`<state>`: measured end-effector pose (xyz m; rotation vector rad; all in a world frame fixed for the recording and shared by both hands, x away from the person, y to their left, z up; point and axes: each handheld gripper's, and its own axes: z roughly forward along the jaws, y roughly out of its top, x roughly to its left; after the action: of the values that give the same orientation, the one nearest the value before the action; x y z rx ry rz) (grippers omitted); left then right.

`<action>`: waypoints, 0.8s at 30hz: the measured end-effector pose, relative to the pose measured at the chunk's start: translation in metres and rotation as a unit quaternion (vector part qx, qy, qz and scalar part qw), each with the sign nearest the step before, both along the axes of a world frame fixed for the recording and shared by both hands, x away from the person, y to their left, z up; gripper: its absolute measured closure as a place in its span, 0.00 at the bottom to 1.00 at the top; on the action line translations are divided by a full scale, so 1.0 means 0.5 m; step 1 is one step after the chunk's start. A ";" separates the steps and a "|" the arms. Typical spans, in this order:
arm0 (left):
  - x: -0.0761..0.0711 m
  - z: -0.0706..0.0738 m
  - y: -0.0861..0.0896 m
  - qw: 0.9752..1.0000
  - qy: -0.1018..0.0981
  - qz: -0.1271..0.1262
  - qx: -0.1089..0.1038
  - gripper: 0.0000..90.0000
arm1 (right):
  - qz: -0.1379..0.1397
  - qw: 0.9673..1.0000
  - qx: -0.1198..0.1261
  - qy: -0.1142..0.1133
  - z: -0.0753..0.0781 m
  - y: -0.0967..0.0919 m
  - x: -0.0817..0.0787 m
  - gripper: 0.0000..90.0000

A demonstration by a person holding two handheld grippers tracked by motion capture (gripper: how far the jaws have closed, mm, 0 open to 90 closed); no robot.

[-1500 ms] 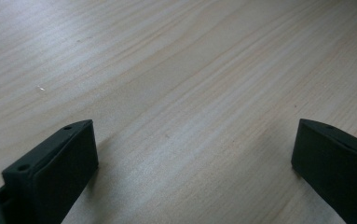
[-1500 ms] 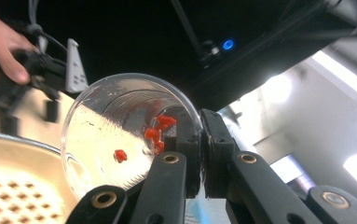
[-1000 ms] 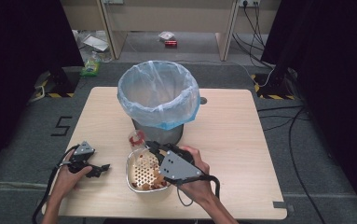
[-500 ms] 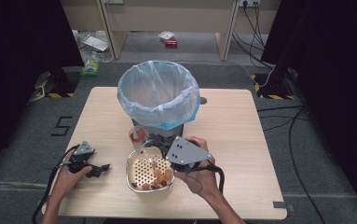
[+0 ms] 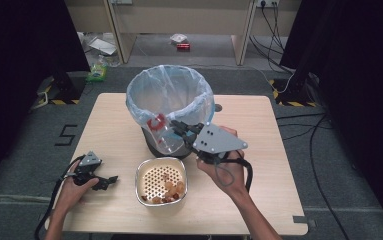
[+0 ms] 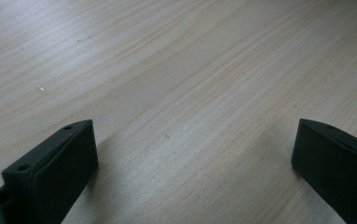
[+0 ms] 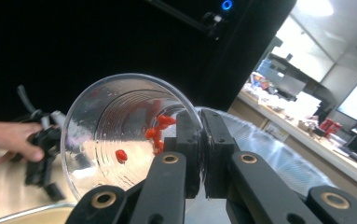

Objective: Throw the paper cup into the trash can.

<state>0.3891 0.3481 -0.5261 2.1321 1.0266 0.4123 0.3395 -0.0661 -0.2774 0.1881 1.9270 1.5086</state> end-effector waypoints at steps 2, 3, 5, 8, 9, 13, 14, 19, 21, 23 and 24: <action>0.000 0.000 0.000 1.000 -0.001 0.000 0.000 0.00 | -0.011 1.000 0.002 -0.003 0.012 -0.004 0.013 0.97; 0.000 0.000 0.000 1.000 0.000 0.000 0.000 0.00 | -0.016 1.000 0.004 -0.001 0.018 -0.006 0.021 0.97; 0.000 0.000 0.000 1.000 0.000 0.000 0.000 0.00 | -0.027 1.000 0.005 0.001 0.027 -0.010 0.041 0.97; 0.000 0.000 0.000 1.000 0.000 0.000 0.000 0.00 | -0.037 0.999 0.013 0.006 0.034 -0.012 0.062 0.97; 0.000 0.000 0.000 1.000 0.000 0.000 0.000 0.00 | -0.046 0.999 0.013 0.009 0.037 -0.012 0.076 0.97; 0.000 0.000 0.000 1.000 -0.001 0.000 -0.001 0.00 | -0.071 0.997 0.014 0.022 0.036 -0.008 0.121 0.97; 0.000 0.000 0.000 1.000 0.000 0.000 0.000 0.00 | -0.081 0.996 0.018 0.031 0.034 -0.004 0.146 0.97; 0.000 0.000 0.000 1.000 -0.001 0.000 -0.001 0.00 | -0.105 0.993 0.023 0.050 0.029 0.010 0.196 0.97; 0.000 0.000 0.000 1.000 0.000 0.000 0.000 0.00 | -0.113 0.992 0.023 0.057 0.027 0.017 0.215 0.97; 0.000 0.000 0.000 1.000 0.000 0.000 0.000 0.00 | -0.120 0.991 0.021 0.063 0.025 0.023 0.232 0.96; 0.000 0.000 0.000 1.000 0.000 0.000 0.000 0.00 | -0.125 0.989 0.024 0.069 0.023 0.026 0.238 0.96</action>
<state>0.3891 0.3482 -0.5261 2.1321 1.0266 0.4123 0.4585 -0.0531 -0.2660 0.5486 1.8931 1.4054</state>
